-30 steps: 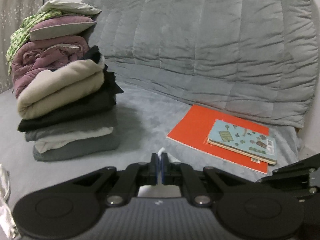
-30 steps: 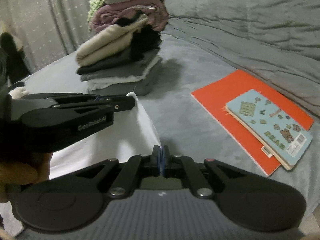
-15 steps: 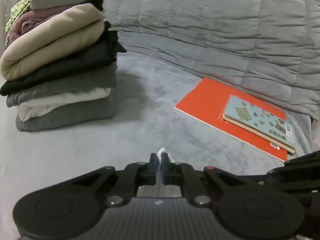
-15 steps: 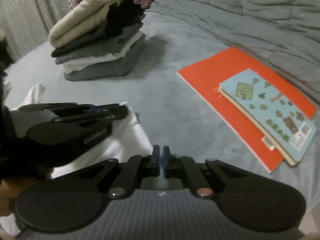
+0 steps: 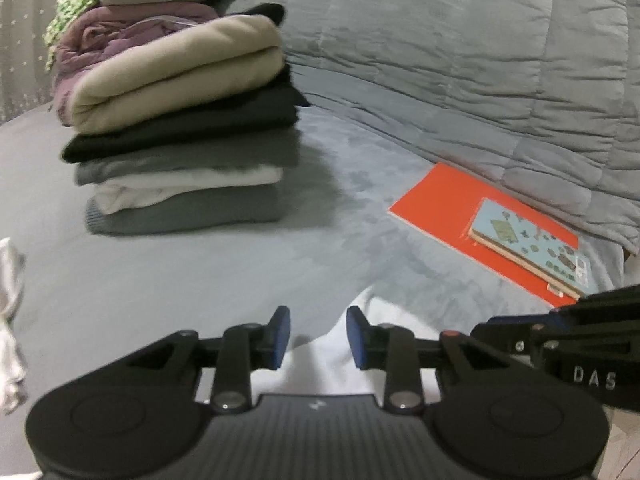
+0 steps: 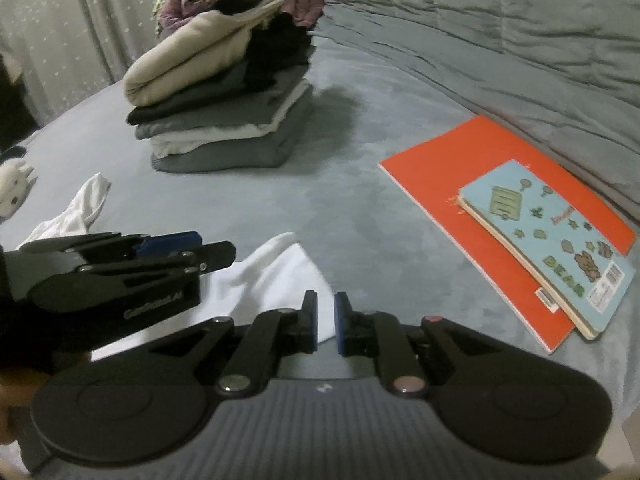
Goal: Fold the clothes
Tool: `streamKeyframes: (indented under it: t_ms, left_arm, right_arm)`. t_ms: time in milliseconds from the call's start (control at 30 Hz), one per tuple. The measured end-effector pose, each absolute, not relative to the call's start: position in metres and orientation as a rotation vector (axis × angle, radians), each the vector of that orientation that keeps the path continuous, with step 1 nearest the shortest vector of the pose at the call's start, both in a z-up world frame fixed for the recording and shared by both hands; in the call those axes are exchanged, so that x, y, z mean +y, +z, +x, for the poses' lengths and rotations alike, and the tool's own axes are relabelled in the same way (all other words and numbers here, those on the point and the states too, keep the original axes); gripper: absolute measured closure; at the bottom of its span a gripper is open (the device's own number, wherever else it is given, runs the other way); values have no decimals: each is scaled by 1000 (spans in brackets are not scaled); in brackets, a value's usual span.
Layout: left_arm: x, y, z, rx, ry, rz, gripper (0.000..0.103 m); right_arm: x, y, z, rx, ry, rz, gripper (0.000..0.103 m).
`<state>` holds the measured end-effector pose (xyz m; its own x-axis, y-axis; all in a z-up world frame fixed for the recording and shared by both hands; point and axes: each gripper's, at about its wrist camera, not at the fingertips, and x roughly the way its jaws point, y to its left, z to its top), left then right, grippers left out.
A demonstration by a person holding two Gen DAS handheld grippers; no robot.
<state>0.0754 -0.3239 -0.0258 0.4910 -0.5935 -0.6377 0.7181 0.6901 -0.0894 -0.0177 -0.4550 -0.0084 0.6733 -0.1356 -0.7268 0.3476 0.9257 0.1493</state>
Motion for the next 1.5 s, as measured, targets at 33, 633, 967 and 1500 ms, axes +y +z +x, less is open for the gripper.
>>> streamKeyframes:
  t_ms: [33,633,967,1500]
  left_arm:
    - [-318,-25,75,692,-791,202,71]
    - [-212,-14,68,697,-622,184,71]
    - [-139,-10,62,716,-525,176,71]
    - [23,-24,46,789,-282,120,67]
  right_arm:
    - [-452,-7,-17,788,-269,283,89]
    - [-361,15,7,766,-85,194,69]
    - [-299,17,23,785,22,151,68]
    - [-213,-2,39,847,184,44,64]
